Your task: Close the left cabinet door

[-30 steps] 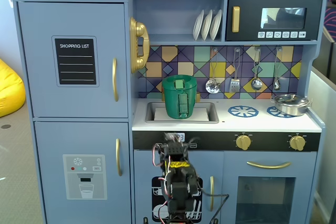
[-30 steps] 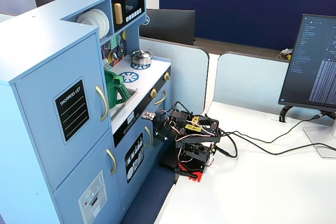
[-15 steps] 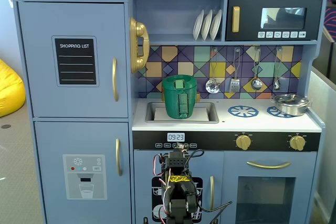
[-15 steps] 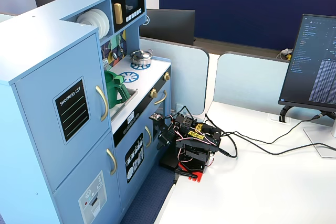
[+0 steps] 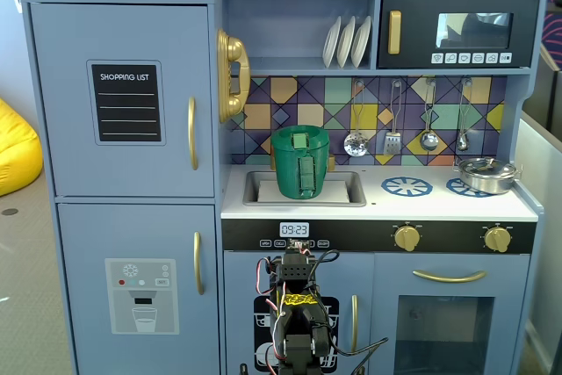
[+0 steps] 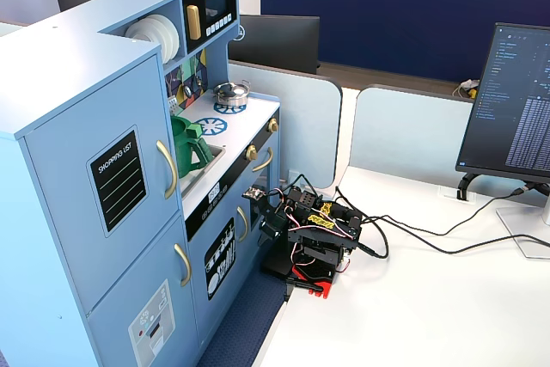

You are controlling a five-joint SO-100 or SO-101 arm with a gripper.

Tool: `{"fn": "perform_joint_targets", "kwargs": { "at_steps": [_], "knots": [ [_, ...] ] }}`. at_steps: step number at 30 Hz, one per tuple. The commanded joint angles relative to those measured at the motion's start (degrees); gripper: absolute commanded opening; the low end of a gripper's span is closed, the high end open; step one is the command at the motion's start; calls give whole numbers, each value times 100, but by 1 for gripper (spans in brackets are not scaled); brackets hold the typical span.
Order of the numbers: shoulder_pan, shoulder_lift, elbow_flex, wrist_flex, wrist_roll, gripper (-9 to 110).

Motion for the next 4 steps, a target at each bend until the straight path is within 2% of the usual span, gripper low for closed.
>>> {"fn": "perform_joint_targets", "kwargs": {
  "at_steps": [1,4],
  "knots": [
    [-18,-44,35,1037,-26,1],
    [-18,-44,35,1037,-26,1]
  ]
}}
